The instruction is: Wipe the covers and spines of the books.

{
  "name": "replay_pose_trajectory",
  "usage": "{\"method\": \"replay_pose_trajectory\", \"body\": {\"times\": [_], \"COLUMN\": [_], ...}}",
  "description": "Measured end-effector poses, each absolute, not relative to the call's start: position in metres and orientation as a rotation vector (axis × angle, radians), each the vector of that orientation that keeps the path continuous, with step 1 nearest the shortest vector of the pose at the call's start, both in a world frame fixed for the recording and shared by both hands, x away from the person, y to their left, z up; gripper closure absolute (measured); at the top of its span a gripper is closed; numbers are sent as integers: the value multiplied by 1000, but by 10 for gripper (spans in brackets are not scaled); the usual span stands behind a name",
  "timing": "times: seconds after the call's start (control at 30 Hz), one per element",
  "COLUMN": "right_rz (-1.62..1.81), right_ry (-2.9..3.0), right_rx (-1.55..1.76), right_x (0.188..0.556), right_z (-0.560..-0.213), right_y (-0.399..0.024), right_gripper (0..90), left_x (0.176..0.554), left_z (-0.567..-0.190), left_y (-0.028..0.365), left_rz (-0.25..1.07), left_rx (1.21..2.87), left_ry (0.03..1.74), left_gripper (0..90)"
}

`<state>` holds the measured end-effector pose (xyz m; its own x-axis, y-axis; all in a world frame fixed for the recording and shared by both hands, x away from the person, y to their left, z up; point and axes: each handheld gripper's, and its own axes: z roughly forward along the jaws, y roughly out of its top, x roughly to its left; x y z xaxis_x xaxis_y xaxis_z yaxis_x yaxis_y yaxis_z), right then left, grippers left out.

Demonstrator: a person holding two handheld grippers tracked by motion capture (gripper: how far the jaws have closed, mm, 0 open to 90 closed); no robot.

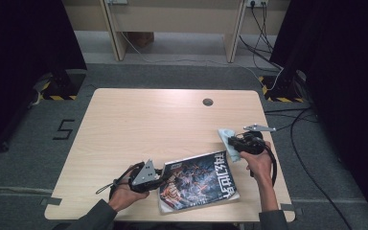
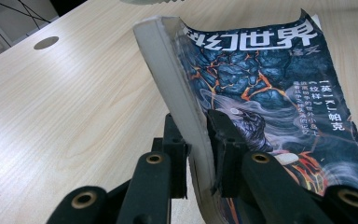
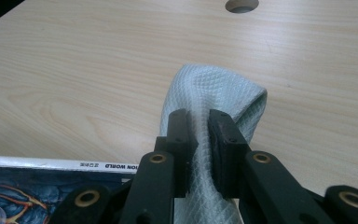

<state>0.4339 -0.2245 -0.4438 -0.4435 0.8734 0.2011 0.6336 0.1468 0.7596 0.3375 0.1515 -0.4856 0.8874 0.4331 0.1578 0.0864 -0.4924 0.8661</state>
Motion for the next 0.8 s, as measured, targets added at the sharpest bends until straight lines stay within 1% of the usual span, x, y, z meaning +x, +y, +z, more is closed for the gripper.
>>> {"method": "replay_pose_trajectory", "body": {"times": [0.33, 0.43, 0.67, 0.8], "right_rz": [1185, 1169, 1124, 1117], "right_ry": [2143, 2178, 2288, 2313], "right_rx": [1451, 1417, 1371, 1350], "right_x": [426, 426, 427, 426], "right_z": [-441, -441, -455, -458], "right_y": [-228, -219, -193, -182], "right_gripper": [795, 794, 794, 794], "left_x": [338, 338, 337, 338], "left_z": [-486, -486, -486, -486], "left_y": [152, 152, 152, 152], "left_rz": [434, 433, 437, 441], "left_rx": [2058, 2056, 2056, 2065], "left_ry": [382, 385, 376, 376], "left_gripper": [780, 780, 781, 779]}}
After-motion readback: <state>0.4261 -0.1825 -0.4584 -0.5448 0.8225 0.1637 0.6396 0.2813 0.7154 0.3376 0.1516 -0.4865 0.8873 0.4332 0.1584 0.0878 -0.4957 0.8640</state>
